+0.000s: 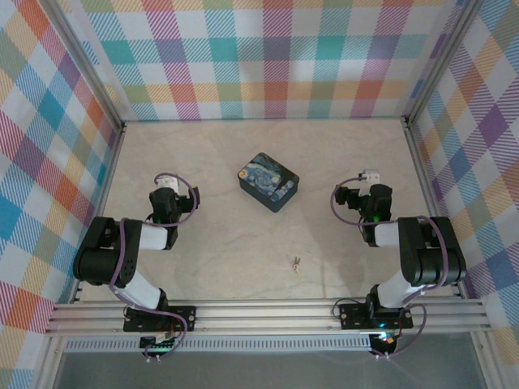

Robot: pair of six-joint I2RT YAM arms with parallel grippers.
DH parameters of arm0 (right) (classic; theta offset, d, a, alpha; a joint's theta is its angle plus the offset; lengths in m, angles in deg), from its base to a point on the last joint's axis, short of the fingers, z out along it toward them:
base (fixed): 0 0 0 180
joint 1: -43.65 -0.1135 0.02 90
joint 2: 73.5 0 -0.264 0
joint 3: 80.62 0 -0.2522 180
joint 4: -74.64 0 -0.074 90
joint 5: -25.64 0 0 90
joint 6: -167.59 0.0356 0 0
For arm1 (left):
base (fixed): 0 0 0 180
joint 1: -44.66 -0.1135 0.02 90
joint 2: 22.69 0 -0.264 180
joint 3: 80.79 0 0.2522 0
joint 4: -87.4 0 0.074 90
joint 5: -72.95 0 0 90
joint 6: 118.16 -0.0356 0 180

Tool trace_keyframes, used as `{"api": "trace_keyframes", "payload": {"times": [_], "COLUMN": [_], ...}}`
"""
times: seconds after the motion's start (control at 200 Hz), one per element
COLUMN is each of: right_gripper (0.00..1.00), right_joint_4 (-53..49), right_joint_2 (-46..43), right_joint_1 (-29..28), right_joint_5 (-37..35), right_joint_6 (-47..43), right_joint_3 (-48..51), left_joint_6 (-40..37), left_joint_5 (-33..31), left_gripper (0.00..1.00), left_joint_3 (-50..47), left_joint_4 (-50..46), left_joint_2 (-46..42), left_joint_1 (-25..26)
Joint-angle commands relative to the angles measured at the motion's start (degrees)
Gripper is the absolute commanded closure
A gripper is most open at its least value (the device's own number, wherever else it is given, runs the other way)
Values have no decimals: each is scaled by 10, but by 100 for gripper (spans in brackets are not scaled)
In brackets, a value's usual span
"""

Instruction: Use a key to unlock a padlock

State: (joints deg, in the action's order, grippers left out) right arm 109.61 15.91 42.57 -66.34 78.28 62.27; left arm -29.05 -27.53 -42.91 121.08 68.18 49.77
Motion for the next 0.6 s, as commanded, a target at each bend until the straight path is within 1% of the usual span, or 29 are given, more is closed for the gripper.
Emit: {"api": "trace_keyframes", "payload": {"times": [0.0, 0.38, 0.47, 0.51, 0.53, 0.555, 0.56, 0.585, 0.595], "right_gripper": [0, 0, 0, 0, 0, 0, 0, 0, 0], "right_joint_4": [0, -2, -1, 2, 3, -35, -60, -110, -116], "right_joint_2": [-14, -13, -14, -15, -17, -36, -45, -69, -73], "right_joint_1": [3, 3, 3, 4, 3, 3, 3, 3, 2], "right_joint_5": [-2, -2, -1, -2, -4, -3, -2, -4, -5], "right_joint_6": [7, 7, 7, 7, 6, 5, 4, 4, 4], "right_joint_3": [3, 2, 2, 3, -1, -14, -20, -37, -39], "left_joint_6": [5, 7, 9, 13, 19, 31, 33, 45, 49], "left_joint_5": [5, 6, 17, 12, -2, -30, -35, -59, -66], "left_gripper": [0, 0, 0, 0, 0, 0, 0, 0, 0], "left_joint_3": [-5, -3, -3, 14, 28, 60, 67, 100, 116], "left_joint_4": [-3, -8, -5, -49, -78, -148, -163, -232, -252], "left_joint_2": [-14, -14, -16, -31, -40, -52, -55, -62, -64], "left_joint_1": [-7, -7, -12, -14, -15, -15, -15, -18, -19]}}
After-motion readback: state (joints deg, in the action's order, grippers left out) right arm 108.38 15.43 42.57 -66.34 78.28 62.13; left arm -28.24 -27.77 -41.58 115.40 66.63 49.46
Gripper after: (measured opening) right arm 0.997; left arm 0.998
